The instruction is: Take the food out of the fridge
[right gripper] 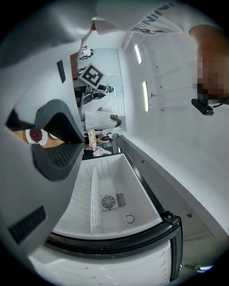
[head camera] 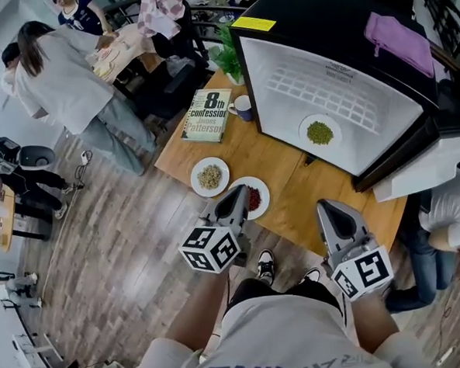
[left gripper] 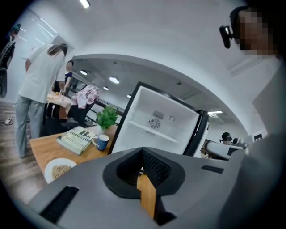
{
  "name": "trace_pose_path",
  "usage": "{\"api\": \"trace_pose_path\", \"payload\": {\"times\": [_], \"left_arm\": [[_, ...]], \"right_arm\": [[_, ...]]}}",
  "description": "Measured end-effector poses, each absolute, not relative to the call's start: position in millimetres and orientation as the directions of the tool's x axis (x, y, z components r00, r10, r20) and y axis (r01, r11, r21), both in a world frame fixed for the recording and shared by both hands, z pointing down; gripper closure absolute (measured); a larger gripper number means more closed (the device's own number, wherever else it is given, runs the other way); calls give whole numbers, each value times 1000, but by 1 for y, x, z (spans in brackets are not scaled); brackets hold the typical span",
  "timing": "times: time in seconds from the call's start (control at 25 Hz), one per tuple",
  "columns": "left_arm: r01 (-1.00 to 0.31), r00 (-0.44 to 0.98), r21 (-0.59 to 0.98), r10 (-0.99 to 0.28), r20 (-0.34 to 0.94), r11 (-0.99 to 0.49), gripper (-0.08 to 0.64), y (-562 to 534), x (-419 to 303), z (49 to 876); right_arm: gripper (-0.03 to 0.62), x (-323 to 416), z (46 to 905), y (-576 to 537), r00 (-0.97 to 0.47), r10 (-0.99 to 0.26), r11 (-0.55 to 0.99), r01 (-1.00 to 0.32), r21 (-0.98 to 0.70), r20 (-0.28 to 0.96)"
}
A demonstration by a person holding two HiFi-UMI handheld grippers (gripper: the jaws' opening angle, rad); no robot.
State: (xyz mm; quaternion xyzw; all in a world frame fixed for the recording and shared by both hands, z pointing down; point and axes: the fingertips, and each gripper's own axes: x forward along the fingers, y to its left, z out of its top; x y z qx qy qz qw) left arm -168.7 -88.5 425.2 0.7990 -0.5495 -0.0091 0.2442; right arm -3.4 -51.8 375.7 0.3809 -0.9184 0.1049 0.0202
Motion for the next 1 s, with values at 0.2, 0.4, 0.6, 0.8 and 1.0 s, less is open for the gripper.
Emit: {"api": "trace_pose_path", "payload": {"times": [0.2,0.4,0.6,0.8,1.0], "left_arm": [[-855,476,277,-875,88,-438,551,-99,-128,348],[-815,570,142,-821,31,-561,551,-97,-85,310],[-773,627,133,-779,18,-620,552,-98,-64,301],[-759,646,132,-764,18,-638,552,-96,-51,301],[-760,641,145,-767,7,-633,552,-100,-60,300]], "right_arm": [[574,21,362,-50,-657,-748,640,-751,-165,91],[574,58,358,-55,-578,-811,560,-812,-165,91],[574,89,351,-58,-500,-862,482,-860,-168,87],[574,104,347,-55,-471,-878,454,-876,-163,84],[574,93,350,-57,-473,-876,454,-875,-165,96]]}}
